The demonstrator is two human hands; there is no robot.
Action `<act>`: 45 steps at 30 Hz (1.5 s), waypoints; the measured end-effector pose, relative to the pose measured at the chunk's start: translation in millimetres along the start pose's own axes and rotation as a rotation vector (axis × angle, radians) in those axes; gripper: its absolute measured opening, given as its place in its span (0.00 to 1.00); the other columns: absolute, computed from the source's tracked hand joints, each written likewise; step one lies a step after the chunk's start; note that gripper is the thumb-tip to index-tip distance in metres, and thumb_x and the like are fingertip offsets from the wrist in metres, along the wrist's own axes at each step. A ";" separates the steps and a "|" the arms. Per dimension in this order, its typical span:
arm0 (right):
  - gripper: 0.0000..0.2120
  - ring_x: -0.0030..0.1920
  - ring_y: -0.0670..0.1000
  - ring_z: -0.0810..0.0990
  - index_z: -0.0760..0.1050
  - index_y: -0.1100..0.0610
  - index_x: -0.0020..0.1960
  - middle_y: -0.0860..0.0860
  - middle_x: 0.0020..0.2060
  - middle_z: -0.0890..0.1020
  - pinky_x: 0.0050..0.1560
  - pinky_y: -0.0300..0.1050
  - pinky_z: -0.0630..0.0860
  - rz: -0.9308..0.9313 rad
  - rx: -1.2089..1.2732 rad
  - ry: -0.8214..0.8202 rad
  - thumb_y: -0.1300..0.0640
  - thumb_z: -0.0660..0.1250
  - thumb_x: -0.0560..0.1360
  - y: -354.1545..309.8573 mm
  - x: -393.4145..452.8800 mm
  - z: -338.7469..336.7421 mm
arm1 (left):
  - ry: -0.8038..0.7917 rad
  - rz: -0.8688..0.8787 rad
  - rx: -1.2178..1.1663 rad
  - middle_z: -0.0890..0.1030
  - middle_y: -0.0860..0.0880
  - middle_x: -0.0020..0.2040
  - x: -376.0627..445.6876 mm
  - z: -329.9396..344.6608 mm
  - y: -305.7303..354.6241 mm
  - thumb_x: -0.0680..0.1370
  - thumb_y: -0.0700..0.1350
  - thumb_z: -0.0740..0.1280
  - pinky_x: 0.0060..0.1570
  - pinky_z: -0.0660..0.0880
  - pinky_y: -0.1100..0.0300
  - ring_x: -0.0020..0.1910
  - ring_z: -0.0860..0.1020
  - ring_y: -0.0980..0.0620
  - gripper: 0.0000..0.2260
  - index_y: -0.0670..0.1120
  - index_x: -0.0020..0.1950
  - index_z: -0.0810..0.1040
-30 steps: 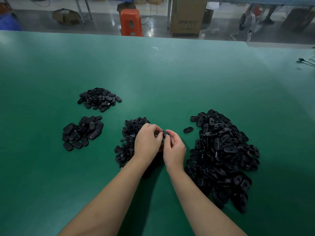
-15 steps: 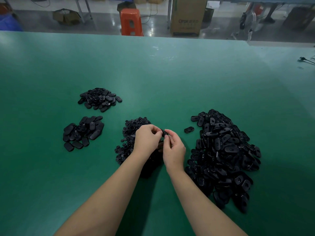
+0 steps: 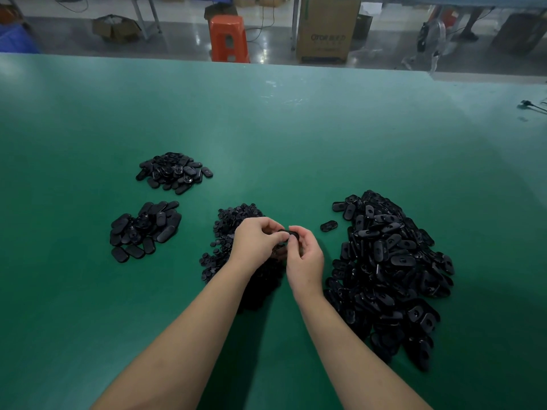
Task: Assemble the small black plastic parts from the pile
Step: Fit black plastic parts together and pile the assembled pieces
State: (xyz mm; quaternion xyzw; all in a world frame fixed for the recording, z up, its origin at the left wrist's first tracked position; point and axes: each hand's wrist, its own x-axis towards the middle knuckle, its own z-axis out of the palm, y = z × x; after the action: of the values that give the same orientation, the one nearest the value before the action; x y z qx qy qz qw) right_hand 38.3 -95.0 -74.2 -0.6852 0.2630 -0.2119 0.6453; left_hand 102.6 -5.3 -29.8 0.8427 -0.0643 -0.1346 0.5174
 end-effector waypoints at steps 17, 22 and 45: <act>0.13 0.51 0.49 0.82 0.75 0.42 0.50 0.46 0.48 0.83 0.56 0.56 0.79 -0.021 -0.092 -0.009 0.61 0.62 0.81 -2.3 -1.0 1.1 | -0.089 -0.030 0.022 0.86 0.48 0.35 2.8 -4.0 -1.2 0.75 0.40 0.74 0.45 0.84 0.48 0.37 0.86 0.47 0.02 0.46 0.43 0.86; 0.13 0.52 0.49 0.81 0.76 0.42 0.50 0.46 0.49 0.83 0.56 0.56 0.79 -0.028 -0.100 -0.007 0.62 0.62 0.81 -3.1 -0.8 1.6 | -0.108 -0.033 0.018 0.85 0.48 0.34 3.2 -4.6 -1.1 0.76 0.41 0.74 0.45 0.84 0.47 0.35 0.85 0.48 0.03 0.46 0.43 0.86; 0.13 0.54 0.50 0.81 0.76 0.44 0.53 0.49 0.52 0.83 0.58 0.56 0.79 -0.018 -0.113 -0.043 0.62 0.61 0.81 -2.7 -1.5 0.8 | -0.094 -0.056 0.055 0.85 0.48 0.35 1.5 -2.4 -0.4 0.74 0.38 0.72 0.43 0.85 0.49 0.35 0.86 0.49 0.03 0.45 0.40 0.84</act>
State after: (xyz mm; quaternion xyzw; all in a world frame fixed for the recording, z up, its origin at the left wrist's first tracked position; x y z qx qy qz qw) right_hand 37.9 -93.4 -71.5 -0.7273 0.2547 -0.1877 0.6090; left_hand 104.7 -3.5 -29.4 0.8509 -0.0686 -0.1866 0.4863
